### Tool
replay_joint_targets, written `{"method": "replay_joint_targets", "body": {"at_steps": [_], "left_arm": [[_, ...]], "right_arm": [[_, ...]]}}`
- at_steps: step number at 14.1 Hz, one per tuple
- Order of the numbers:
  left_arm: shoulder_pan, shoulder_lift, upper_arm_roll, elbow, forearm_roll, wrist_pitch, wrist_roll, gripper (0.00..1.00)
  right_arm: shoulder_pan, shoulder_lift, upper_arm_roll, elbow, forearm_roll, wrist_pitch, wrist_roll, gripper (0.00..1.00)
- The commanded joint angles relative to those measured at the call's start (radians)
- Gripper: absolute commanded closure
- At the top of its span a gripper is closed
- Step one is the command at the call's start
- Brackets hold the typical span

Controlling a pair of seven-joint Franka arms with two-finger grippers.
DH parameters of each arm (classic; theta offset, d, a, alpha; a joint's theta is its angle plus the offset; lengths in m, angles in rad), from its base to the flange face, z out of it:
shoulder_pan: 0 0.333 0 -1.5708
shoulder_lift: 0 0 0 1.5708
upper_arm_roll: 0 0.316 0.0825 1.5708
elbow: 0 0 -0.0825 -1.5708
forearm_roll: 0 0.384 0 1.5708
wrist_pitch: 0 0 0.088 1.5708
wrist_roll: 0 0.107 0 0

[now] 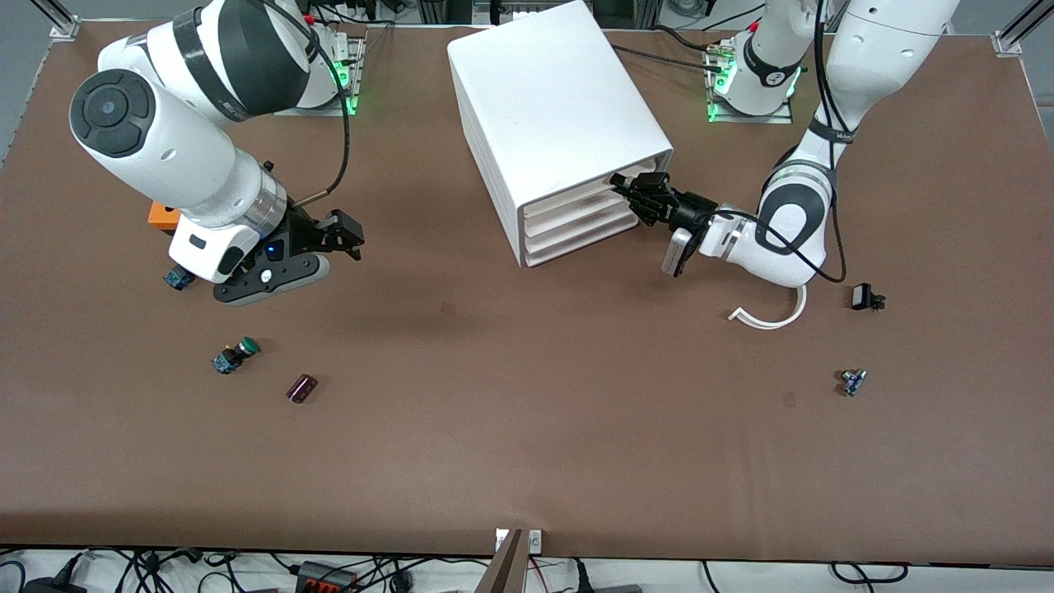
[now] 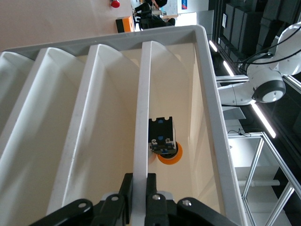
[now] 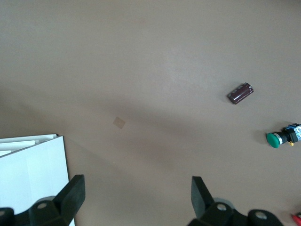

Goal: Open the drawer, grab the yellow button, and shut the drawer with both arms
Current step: 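Pull the drawer open with the left gripper while the right gripper reaches in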

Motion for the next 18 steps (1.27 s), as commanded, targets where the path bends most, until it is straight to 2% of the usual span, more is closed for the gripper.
{"method": "replay_joint_targets", "body": {"at_steps": [1,5,7,9,10,11,12,13,15,18], "left_arm": [[0.037,0.006,0.009,0.074,0.028,0.025,-0.098,0.99],[0.114,0.101,0.009,0.280,0.193,0.022,-0.182,0.99],[0.128,0.135,0.011,0.335,0.203,0.020,-0.198,0.99],[0.128,0.155,0.012,0.368,0.218,0.022,-0.199,0.99],[0.129,0.154,0.012,0.369,0.218,0.023,-0.201,0.81],[0.131,0.148,0.011,0.371,0.218,0.022,-0.213,0.50],[0.134,0.140,0.012,0.375,0.218,0.020,-0.241,0.40],[0.134,0.125,0.012,0.387,0.220,0.016,-0.273,0.00],[0.134,0.100,0.018,0.401,0.233,0.014,-0.323,0.00],[0.133,0.045,0.017,0.438,0.368,0.014,-0.426,0.00]], "right_arm": [[0.006,0.019,-0.005,0.028,0.014,0.000,0.004,0.00],[0.029,0.038,-0.004,0.029,0.015,0.060,0.004,0.00],[0.055,0.052,-0.004,0.034,0.015,0.098,0.005,0.00],[0.090,0.086,-0.004,0.087,0.015,0.102,0.007,0.00],[0.108,0.109,-0.004,0.127,0.015,0.097,0.010,0.00],[0.130,0.121,-0.004,0.153,0.015,0.097,0.020,0.00],[0.148,0.133,-0.004,0.167,0.015,0.105,0.039,0.00],[0.174,0.140,-0.004,0.173,0.014,0.109,0.056,0.00],[0.223,0.167,-0.005,0.213,0.011,0.112,0.115,0.00],[0.277,0.209,-0.005,0.276,0.008,0.117,0.198,0.00]]}}
